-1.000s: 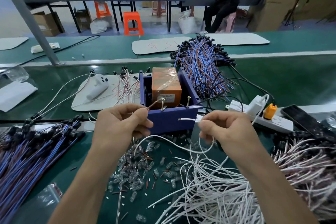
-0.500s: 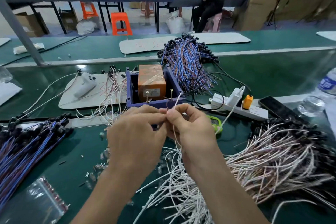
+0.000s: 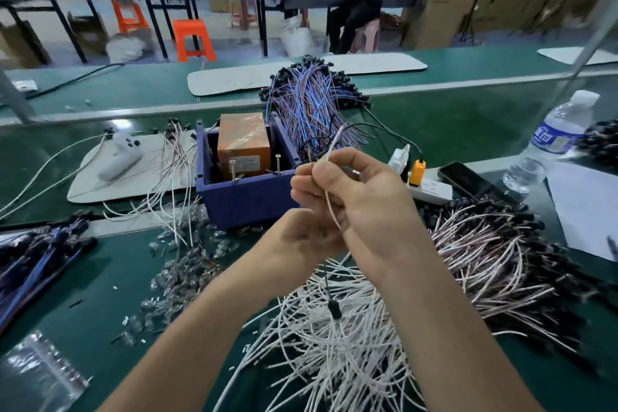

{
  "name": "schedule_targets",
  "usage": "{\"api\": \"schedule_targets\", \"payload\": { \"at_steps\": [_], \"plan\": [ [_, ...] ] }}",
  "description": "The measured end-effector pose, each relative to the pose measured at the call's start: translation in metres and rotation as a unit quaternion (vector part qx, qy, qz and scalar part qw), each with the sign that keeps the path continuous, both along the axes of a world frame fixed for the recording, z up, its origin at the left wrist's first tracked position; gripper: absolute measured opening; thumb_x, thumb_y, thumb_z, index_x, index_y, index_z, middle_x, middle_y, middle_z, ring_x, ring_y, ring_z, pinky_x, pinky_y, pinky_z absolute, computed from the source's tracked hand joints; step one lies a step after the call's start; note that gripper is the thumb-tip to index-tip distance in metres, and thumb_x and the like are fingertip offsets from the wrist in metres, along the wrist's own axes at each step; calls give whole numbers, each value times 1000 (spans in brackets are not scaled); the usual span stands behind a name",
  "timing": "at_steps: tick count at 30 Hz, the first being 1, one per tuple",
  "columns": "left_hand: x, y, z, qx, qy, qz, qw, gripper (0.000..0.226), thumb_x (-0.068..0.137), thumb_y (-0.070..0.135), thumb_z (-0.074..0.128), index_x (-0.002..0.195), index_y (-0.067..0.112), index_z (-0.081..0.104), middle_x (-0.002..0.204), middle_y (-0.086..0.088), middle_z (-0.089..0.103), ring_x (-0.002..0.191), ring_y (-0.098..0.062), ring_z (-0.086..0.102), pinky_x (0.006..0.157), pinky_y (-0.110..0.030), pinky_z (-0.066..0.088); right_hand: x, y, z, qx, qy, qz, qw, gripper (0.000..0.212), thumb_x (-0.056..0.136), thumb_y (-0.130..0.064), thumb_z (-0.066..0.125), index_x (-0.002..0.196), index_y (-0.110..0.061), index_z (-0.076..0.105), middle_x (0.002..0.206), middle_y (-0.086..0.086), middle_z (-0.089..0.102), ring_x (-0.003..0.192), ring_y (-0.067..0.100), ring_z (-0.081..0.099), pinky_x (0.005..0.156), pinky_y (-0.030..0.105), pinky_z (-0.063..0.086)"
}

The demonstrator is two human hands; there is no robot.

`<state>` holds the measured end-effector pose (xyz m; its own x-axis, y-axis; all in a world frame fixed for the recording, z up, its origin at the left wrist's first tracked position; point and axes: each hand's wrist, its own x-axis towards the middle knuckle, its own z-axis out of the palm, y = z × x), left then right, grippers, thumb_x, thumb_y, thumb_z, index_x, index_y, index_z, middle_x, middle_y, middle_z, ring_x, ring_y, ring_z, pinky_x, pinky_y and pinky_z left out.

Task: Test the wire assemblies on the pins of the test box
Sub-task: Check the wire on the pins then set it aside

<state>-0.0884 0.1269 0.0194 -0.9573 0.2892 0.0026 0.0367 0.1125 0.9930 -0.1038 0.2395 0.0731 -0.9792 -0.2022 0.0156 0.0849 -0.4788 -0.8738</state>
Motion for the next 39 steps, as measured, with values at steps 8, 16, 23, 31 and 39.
{"api": "schedule_targets", "payload": {
  "at_steps": [8, 16, 23, 31, 39],
  "plan": [
    [-18, 20, 0, 311, -178, 64, 931, 41, 102, 8, 43, 87, 7, 81, 52, -1, 43, 51, -16, 49, 67, -32, 59, -16, 54, -29, 379, 124, -63, 915, 67, 94, -63, 56, 152, -30, 48, 149, -15, 53, 129, -16, 48, 104, 8, 37],
    [-35, 21, -20, 359, -226, 115, 898, 43, 102, 8, 40, 93, 5, 83, 52, 5, 24, 44, -10, 25, 47, -26, 47, 12, 87, -73, 506, 59, 70, 858, 74, 86, -43, 71, 152, -45, 39, 123, -26, 66, 104, -16, 62, 87, 6, 45],
    [-31, 33, -12, 196, -175, 131, 956, 44, 102, 3, 40, 93, 9, 83, 58, 2, 23, 60, -19, 12, 52, -25, 38, 16, 101, -53, 724, 62, 13, 687, 27, 88, -32, 72, 113, -40, 71, 108, -16, 74, 101, 11, 69, 94, 34, 55],
    [-31, 49, 9, 429, -190, 182, 864, 29, 98, 1, 36, 98, 1, 65, 52, 2, 32, 43, -13, 30, 49, -27, 50, 33, 56, -73, 651, 149, 27, 744, 28, 93, -51, 56, 89, -24, 61, 76, -2, 68, 76, 25, 65, 66, 36, 49],
    [-13, 8, 6, -281, 267, 363, 847, 97, 84, -8, 71, 157, 33, 23, 124, 9, 67, 100, 9, 58, 90, -19, 48, 5, 97, -58, 459, 98, 143, 872, 20, 101, -24, 60, 88, -22, 75, 63, 2, 68, 45, 6, 42, 45, 21, 35]
  ]
}}
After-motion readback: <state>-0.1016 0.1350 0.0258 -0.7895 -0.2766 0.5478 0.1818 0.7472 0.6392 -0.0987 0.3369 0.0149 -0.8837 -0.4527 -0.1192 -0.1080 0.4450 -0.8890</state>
